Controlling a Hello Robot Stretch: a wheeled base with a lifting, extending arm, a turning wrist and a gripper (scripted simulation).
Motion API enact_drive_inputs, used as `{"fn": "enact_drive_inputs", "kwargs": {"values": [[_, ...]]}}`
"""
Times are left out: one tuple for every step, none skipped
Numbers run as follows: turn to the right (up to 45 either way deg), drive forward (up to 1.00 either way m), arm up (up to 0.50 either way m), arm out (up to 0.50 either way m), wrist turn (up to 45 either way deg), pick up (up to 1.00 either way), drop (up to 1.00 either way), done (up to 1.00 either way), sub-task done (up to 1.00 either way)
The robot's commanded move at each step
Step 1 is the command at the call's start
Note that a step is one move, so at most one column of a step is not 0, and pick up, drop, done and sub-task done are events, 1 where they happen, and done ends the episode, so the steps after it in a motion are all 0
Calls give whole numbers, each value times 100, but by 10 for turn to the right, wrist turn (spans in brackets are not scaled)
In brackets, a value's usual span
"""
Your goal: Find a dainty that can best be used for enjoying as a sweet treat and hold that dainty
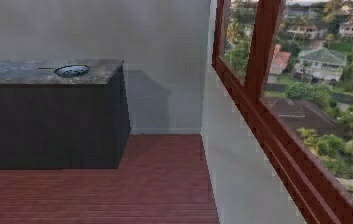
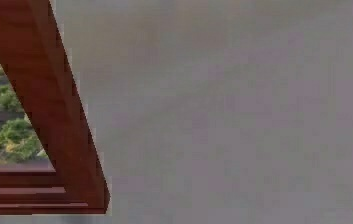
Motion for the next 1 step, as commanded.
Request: {"fn": "enact_drive_inputs", "kwargs": {"values": [[-450,0,0,0,0,0,0,0,0]]}}
